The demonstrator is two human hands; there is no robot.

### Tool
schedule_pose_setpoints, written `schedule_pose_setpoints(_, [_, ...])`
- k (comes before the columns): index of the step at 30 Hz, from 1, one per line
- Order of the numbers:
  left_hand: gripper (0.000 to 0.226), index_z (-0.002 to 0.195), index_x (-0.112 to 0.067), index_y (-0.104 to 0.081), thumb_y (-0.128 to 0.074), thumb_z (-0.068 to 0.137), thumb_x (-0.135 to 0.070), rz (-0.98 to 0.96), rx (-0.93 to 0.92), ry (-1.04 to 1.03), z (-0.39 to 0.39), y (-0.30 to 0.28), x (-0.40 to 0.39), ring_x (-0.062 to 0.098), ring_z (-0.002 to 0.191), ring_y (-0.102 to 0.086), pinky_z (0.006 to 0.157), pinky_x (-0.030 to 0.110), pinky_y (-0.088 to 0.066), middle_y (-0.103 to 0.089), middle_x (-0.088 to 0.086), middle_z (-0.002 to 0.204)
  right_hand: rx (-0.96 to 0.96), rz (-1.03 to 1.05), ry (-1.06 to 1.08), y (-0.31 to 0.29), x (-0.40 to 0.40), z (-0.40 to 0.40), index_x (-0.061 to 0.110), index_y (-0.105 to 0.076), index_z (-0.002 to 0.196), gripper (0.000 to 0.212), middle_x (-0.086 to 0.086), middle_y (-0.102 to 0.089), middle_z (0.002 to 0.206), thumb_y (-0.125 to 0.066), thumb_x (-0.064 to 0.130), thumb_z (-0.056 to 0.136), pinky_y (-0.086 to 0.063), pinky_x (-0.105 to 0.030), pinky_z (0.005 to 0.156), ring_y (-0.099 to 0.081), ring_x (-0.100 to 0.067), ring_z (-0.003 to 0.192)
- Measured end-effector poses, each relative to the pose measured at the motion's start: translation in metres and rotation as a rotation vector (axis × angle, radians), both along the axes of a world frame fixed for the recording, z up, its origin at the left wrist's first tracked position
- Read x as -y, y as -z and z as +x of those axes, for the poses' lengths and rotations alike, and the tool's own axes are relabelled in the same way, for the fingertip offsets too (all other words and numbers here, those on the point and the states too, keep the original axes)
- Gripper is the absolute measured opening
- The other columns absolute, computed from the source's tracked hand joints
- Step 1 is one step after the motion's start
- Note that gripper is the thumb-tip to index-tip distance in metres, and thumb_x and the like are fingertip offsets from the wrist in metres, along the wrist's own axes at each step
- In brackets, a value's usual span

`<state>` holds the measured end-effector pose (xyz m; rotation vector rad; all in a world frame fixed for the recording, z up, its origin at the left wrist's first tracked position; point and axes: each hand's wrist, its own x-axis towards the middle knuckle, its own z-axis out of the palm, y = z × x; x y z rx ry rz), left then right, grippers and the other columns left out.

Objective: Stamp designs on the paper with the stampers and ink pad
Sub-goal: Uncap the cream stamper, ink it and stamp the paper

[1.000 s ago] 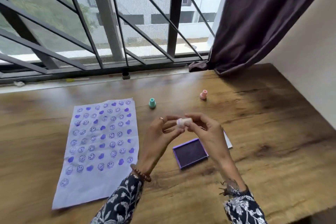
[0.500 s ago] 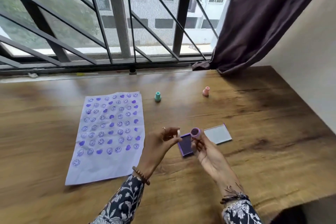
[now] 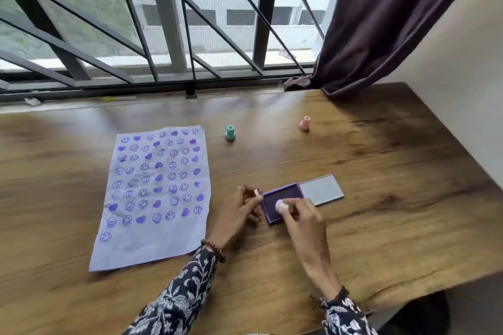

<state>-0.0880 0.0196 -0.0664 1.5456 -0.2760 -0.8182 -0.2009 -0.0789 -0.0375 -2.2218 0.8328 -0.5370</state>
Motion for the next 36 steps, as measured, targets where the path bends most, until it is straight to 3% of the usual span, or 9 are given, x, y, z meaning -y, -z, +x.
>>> schedule_pose_setpoints(4, [0.005, 0.091, -0.015, -0.050, -0.054, 0.089, -0.012, 0.036, 0.062, 0.031, 0.001, -0.001, 0.003, 0.009, 0.051, -0.056, 0.047, 0.018, -0.050, -0.059, 0.007, 0.073, -0.084, -0.308, -0.124, -0.001, -0.009, 0.001, 0.012, -0.066, 0.083, 0.004, -0.004, -0.065, 0.076, -0.069, 0.011, 0.081, -0.054, -0.027, 0.056, -0.064, -0.018, 0.063])
schedule_pose_setpoints(10, [0.006, 0.095, -0.013, -0.050, -0.053, 0.090, -0.013, 0.051, 0.120, 0.079, -0.002, -0.004, -0.001, 0.008, 0.055, -0.054, 0.056, 0.021, -0.048, -0.059, -0.002, 0.067, -0.313, -0.253, -0.246, -0.008, 0.007, 0.019, 0.011, -0.062, 0.093, 0.009, -0.007, -0.064, 0.093, -0.057, 0.017, 0.089, -0.048, -0.032, 0.069, -0.064, -0.025, 0.081])
schedule_pose_setpoints(15, [0.007, 0.094, -0.016, -0.049, -0.054, 0.089, -0.014, 0.058, 0.208, 0.144, -0.005, -0.021, -0.012, 0.020, 0.070, -0.056, 0.070, 0.039, -0.047, -0.058, -0.004, 0.075, -0.557, -0.168, -0.249, -0.023, 0.021, 0.046, 0.007, -0.067, 0.076, 0.008, -0.015, -0.070, 0.080, -0.060, 0.011, 0.074, -0.046, -0.030, 0.064, -0.064, -0.031, 0.081])
schedule_pose_setpoints(20, [0.010, 0.094, -0.023, -0.050, -0.057, 0.088, -0.026, 0.069, 0.432, 0.119, 0.013, -0.049, -0.067, 0.006, 0.090, -0.062, 0.082, 0.020, -0.047, -0.063, -0.010, 0.090, -0.814, -0.056, -0.263, -0.049, 0.023, 0.070, 0.001, -0.061, 0.057, 0.008, -0.020, -0.057, 0.060, -0.067, 0.006, 0.059, -0.037, -0.025, 0.050, -0.059, -0.028, 0.060])
schedule_pose_setpoints(23, [0.012, 0.096, -0.020, -0.051, -0.057, 0.088, -0.026, 0.094, 0.509, 0.013, 0.038, -0.056, -0.127, 0.001, 0.098, -0.063, 0.084, 0.022, -0.048, -0.067, -0.005, 0.101, -0.603, 0.115, -0.163, -0.060, -0.007, 0.073, 0.007, -0.065, 0.073, 0.006, -0.012, -0.066, 0.066, -0.068, 0.009, 0.067, -0.050, -0.026, 0.061, -0.064, -0.026, 0.066])
schedule_pose_setpoints(26, [0.015, 0.101, -0.021, -0.053, -0.057, 0.088, -0.025, 0.143, 0.541, -0.114, 0.064, -0.049, -0.193, -0.006, 0.095, -0.061, 0.080, 0.010, -0.046, -0.068, -0.010, 0.098, -0.291, 0.422, -0.154, -0.066, -0.072, 0.079, 0.013, -0.066, 0.067, 0.007, -0.006, -0.069, 0.063, -0.069, 0.010, 0.072, -0.056, -0.035, 0.069, -0.064, -0.017, 0.058])
schedule_pose_setpoints(29, [0.015, 0.102, -0.026, -0.054, -0.055, 0.088, -0.031, 0.240, 0.476, -0.119, 0.085, -0.037, -0.244, 0.002, 0.094, -0.065, 0.077, 0.025, -0.051, -0.072, -0.007, 0.095, -0.217, 0.511, -0.162, -0.056, -0.148, 0.090, 0.021, -0.066, 0.068, 0.007, -0.001, -0.069, 0.066, -0.072, 0.017, 0.072, -0.049, -0.020, 0.063, -0.063, -0.001, 0.055])
schedule_pose_setpoints(32, [0.010, 0.098, -0.026, -0.054, -0.055, 0.089, -0.026, 0.211, 0.407, -0.051, 0.098, -0.024, -0.268, 0.008, 0.095, -0.067, 0.079, 0.021, -0.051, -0.074, -0.009, 0.097, -0.206, 0.448, -0.158, -0.036, -0.215, 0.104, 0.018, -0.066, 0.084, 0.007, -0.001, -0.065, 0.078, -0.066, 0.022, 0.079, -0.045, -0.026, 0.068, -0.062, -0.014, 0.077])
schedule_pose_setpoints(36, [0.017, 0.098, -0.022, -0.057, -0.054, 0.087, -0.033, 0.143, 0.367, 0.026, 0.104, -0.015, -0.285, -0.006, 0.096, -0.063, 0.075, 0.001, -0.041, -0.068, -0.032, 0.100, -0.205, 0.136, -0.160, -0.014, -0.268, 0.115, 0.011, -0.058, 0.099, 0.014, -0.006, -0.059, 0.101, -0.049, 0.020, 0.092, -0.040, -0.031, 0.072, -0.058, -0.024, 0.089])
